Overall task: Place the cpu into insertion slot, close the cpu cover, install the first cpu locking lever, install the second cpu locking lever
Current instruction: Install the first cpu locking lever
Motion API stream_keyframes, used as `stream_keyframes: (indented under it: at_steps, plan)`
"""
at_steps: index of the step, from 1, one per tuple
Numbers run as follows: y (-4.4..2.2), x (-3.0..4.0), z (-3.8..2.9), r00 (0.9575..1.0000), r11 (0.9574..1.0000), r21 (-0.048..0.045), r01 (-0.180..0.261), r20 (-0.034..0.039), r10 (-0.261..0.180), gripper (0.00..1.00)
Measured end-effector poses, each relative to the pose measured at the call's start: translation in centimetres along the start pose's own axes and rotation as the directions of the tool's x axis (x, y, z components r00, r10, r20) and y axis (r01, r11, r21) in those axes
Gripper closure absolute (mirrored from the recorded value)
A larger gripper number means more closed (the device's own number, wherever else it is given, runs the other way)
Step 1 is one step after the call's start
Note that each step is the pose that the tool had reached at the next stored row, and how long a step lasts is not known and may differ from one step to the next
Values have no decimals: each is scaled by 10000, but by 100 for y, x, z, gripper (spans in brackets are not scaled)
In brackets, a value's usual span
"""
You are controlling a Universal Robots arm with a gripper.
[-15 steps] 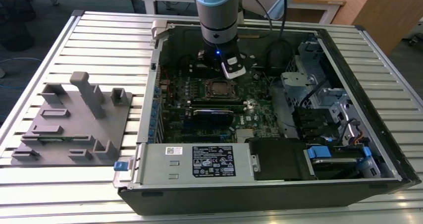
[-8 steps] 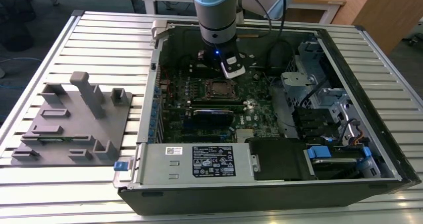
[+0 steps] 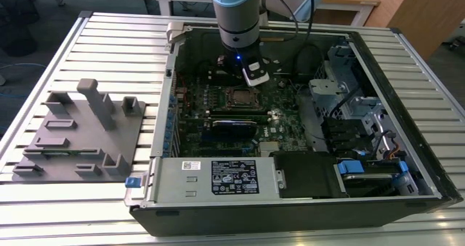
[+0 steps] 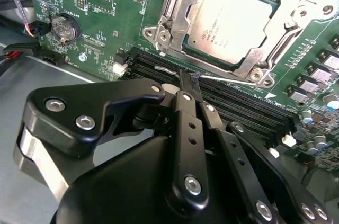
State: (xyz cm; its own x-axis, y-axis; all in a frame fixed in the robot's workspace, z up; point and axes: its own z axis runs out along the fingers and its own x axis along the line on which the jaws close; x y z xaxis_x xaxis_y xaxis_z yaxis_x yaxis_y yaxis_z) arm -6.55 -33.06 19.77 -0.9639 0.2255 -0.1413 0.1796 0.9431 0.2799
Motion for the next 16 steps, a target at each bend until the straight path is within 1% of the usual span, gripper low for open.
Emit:
stream_keyframes:
  at_steps: [16]
  plan:
    - [12,15,18,10000,10000,22,-44,21,44,90]
